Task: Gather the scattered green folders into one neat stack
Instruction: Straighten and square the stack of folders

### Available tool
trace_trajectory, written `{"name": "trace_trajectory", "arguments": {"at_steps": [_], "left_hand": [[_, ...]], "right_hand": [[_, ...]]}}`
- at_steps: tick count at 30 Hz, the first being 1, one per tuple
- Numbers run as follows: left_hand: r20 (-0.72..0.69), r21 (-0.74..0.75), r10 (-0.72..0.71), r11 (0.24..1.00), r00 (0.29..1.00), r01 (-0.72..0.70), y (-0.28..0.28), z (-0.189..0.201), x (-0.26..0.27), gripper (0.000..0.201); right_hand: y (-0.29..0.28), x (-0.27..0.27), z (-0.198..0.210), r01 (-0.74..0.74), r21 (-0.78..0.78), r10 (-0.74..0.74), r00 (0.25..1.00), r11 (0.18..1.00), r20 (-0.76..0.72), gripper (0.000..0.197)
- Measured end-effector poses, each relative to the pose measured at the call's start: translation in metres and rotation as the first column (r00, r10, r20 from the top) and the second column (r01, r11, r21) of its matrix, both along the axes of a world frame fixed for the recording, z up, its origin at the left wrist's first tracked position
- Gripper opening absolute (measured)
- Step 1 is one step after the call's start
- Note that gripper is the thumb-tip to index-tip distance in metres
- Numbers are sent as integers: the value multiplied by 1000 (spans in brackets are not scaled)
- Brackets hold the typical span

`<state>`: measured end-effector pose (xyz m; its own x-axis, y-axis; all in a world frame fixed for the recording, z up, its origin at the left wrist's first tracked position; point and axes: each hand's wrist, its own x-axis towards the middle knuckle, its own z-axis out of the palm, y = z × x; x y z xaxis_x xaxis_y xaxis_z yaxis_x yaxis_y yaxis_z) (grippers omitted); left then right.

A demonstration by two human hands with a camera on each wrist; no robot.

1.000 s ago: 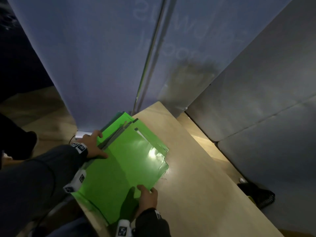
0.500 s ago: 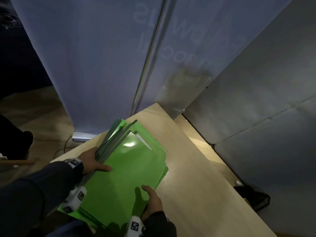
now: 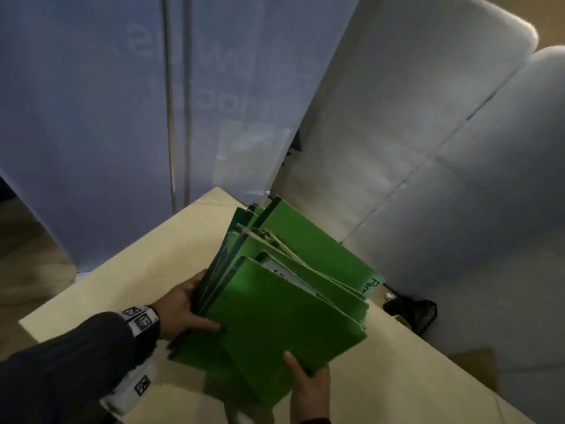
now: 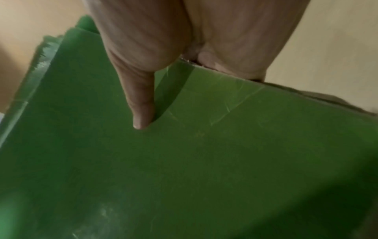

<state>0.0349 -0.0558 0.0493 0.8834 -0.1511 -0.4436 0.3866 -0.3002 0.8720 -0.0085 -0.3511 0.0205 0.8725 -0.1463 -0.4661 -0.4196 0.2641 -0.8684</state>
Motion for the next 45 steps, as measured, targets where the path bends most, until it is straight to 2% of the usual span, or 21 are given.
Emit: {"name": "trace_trajectory", "arguments": {"at_steps": [1, 3, 4, 5, 7, 9, 12, 15, 18, 22, 25, 26, 28, 29, 30, 32, 34, 38, 42, 43, 45], "left_hand": [[-18, -90, -20, 996, 1000, 18, -9, 0, 1, 76], [70, -111, -101, 988, 992, 108, -31, 5, -4, 43], [95, -173, -119, 976, 988, 135, -38, 5, -10, 48], [70, -231, -97, 967, 993, 111, -46, 3, -12, 64], [75, -287, -6, 958, 997, 27, -60, -1, -11, 97], [159, -337, 25, 941, 987, 31, -64, 2, -13, 108], [241, -401, 50, 915, 969, 52, -69, 14, -7, 106], [321, -371, 24, 923, 947, 102, -71, 30, -6, 104], [339, -350, 59, 934, 939, 68, -74, 34, -8, 104], [281, -477, 201, 878, 939, -45, -83, 42, -10, 87], [224, -490, 238, 866, 945, -102, -85, 45, -7, 79], [232, -486, 220, 870, 948, -82, -85, 47, -7, 72], [243, -472, 193, 880, 951, -58, -83, 48, -6, 56], [242, -469, 186, 882, 952, -53, -81, 45, -5, 49], [239, -472, 179, 880, 954, -47, -80, 42, -4, 47], [183, -498, 159, 866, 970, -48, -77, 36, -5, 61], [125, -510, 104, 860, 987, -26, -73, 27, -11, 85], [125, -418, 21, 908, 992, 34, -62, -1, -27, 105], [133, -154, -132, 976, 982, 152, -58, -19, -30, 99], [146, -71, -182, 979, 973, 193, -57, -20, -31, 91], [148, 84, -291, 956, 945, 282, -52, -29, -36, 71]], "right_hand": [[-9, -6, 4, 26, 0, -26, 1000, 1000, 17, 73], [-22, -20, 8, 70, 28, -71, 997, 997, 42, 95], [-26, -28, 8, 79, 27, -80, 996, 997, 37, 110], [-31, -35, 9, 82, 28, -83, 996, 996, 35, 122], [-38, -50, 12, 60, -2, -60, 998, 998, 28, 128], [-44, -62, 14, 20, -6, -20, 999, 1000, 34, 123], [-51, -66, 23, 42, -51, -35, 992, 998, 118, 113], [-50, -58, 40, 87, -103, -62, 972, 991, 228, 107], [-41, -50, 50, 162, -117, -125, 954, 980, 272, 94], [-34, -43, 53, 270, -44, -254, 942, 962, 219, 77], [-36, -39, 54, 293, -46, -276, 934, 955, 228, 40], [-37, -38, 56, 297, -55, -276, 929, 953, 245, 40], [-38, -37, 56, 277, -112, -238, 931, 954, 277, 61], [-39, -36, 55, 277, -138, -228, 928, 951, 296, 60], [-38, -37, 55, 289, -150, -232, 922, 946, 310, 50], [-37, -39, 54, 280, -151, -224, 924, 948, 309, 36], [-37, -41, 52, 233, -154, -179, 937, 960, 300, 51], [-41, -50, 38, 177, -169, -128, 955, 970, 266, 80], [-50, -68, 17, 24, -141, -5, 991, 990, 136, 98], [-52, -71, 8, -29, -176, 46, 995, 984, 88, 96], [-51, -76, -3, -121, -284, 127, 992, 951, 1, 71]]}}
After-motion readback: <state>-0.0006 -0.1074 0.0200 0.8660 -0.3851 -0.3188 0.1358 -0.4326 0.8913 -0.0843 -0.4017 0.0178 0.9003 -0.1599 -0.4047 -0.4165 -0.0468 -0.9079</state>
